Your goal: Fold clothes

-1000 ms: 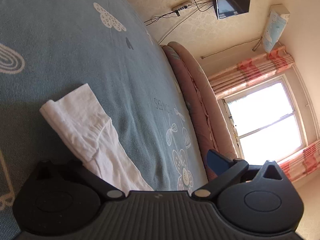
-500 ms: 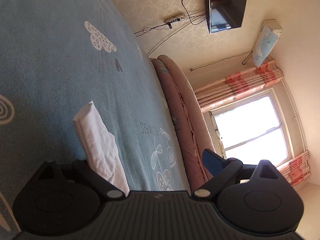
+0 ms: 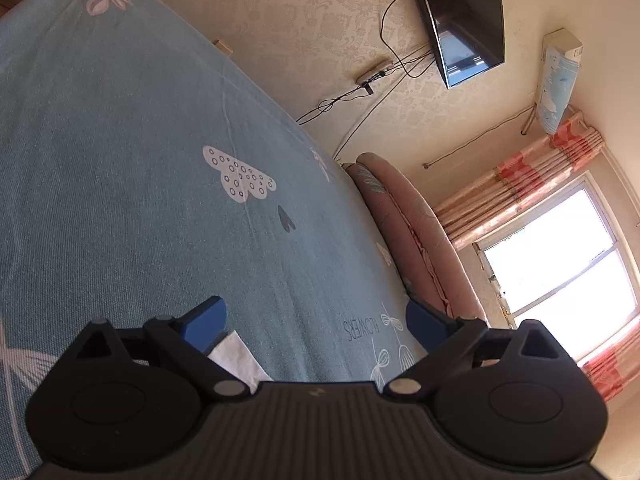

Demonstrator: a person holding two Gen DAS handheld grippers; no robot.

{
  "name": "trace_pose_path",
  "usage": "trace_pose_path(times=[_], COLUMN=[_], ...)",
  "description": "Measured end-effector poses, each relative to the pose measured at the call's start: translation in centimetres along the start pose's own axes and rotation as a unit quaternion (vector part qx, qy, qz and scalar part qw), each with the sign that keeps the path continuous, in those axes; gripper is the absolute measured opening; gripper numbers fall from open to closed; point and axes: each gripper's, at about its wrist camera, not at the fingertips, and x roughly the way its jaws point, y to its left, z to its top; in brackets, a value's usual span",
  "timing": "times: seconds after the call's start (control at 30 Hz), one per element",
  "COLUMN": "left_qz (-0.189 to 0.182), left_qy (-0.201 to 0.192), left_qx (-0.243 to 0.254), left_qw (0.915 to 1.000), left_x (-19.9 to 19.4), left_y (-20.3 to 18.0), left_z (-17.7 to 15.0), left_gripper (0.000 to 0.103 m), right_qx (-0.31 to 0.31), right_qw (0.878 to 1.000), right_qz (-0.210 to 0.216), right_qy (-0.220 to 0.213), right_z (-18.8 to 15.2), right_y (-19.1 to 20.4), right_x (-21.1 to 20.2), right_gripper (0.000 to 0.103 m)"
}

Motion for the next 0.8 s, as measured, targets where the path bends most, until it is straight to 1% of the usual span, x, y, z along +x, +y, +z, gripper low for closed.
trace_pose_path(times=[0.07, 0.1, 0.13, 0.17, 0.2, 0.23, 0.27, 0.3, 0.33, 0.37, 0.4, 0.47, 0.53, 0.57, 0.6, 0.63, 0.73, 0.8], left_qz=[0.008, 0.009, 0.012, 0.012, 0.015, 0.021, 0.028, 0.037, 0.047, 0.057, 0.065, 0.079, 0.101, 0.11, 0.114, 0.118, 0.125, 0.145], left_qy=[0.027, 0.053, 0.083, 0.113, 0.141, 0.166, 0.183, 0.19, 0.195, 0.199, 0.202, 0.214, 0.219, 0.213, 0.203, 0.193, 0.173, 0.175], left_qx=[0.038, 0.065, 0.094, 0.124, 0.16, 0.201, 0.241, 0.284, 0.328, 0.372, 0.404, 0.433, 0.453, 0.461, 0.466, 0.472, 0.468, 0.464], left_qw=[0.9989, 0.9965, 0.9921, 0.9858, 0.9768, 0.9652, 0.9527, 0.9392, 0.9232, 0.905, 0.8899, 0.8721, 0.8586, 0.8545, 0.8535, 0.8522, 0.8575, 0.8564], left_x=[0.3, 0.7, 1.2, 1.7, 2.2, 2.7, 3.0, 3.2, 3.3, 3.4, 3.6, 4.2, 4.9, 5.3, 5.7, 6.0, 7.6, 8.5], left_y=[-1.4, -2.4, -3.4, -4.3, -5.4, -6.4, -7.4, -8.3, -9.2, -10.1, -10.9, -11.5, -11.5, -11.3, -11.0, -10.7, -10.5, -11.0], left_z=[-0.7, -1.3, -2.2, -3.2, -4.5, -5.9, -7.3, -8.8, -10.5, -12.2, -13.7, -15.9, -17.5, -18.0, -18.2, -18.4, -17.6, -17.0], left_gripper=[0.096, 0.096, 0.096, 0.096, 0.096, 0.096, 0.096, 0.096, 0.096, 0.096, 0.096, 0.096, 0.096, 0.096, 0.098, 0.103, 0.103, 0.103], right_qx=[0.001, 0.0, -0.001, -0.002, -0.003, -0.003, -0.004, -0.004, -0.005, -0.006, -0.008, -0.012, -0.016, -0.019, -0.021, -0.023, -0.025, -0.025], right_qw=[1.0, 1.0, 1.0, 1.0, 1.0, 1.0, 1.0, 1.0, 1.0, 1.0, 1.0, 1.0, 1.0, 1.0, 1.0, 1.0, 1.0, 0.999], right_qz=[0.0, -0.002, -0.003, -0.004, -0.005, -0.005, -0.006, -0.006, -0.007, -0.008, -0.009, -0.011, -0.012, -0.013, -0.014, -0.015, -0.017, -0.019], right_qy=[-0.001, -0.001, -0.001, -0.001, -0.001, -0.001, -0.001, 0.0, 0.0, 0.001, 0.001, 0.002, 0.003, 0.004, 0.004, 0.005, 0.005, 0.004], right_z=[0.0, 0.0, 0.0, 0.1, 0.1, 0.0, 0.0, 0.0, 0.0, 0.0, 0.0, 0.0, 0.0, -0.1, -0.1, -0.2, -0.3, -0.3], right_y=[0.0, 0.0, 0.1, 0.1, 0.2, 0.2, 0.2, 0.2, 0.2, 0.2, 0.3, 0.3, 0.4, 0.4, 0.4, 0.4, 0.4, 0.4], right_x=[0.0, 0.0, 0.1, 0.1, 0.1, 0.1, 0.2, 0.2, 0.2, 0.2, 0.2, 0.2, 0.3, 0.3, 0.2, 0.2, 0.1, -0.1], right_gripper=[0.103, 0.103, 0.103, 0.103, 0.103, 0.103, 0.103, 0.103, 0.103, 0.103, 0.103, 0.103, 0.103, 0.103, 0.103, 0.103, 0.103, 0.103])
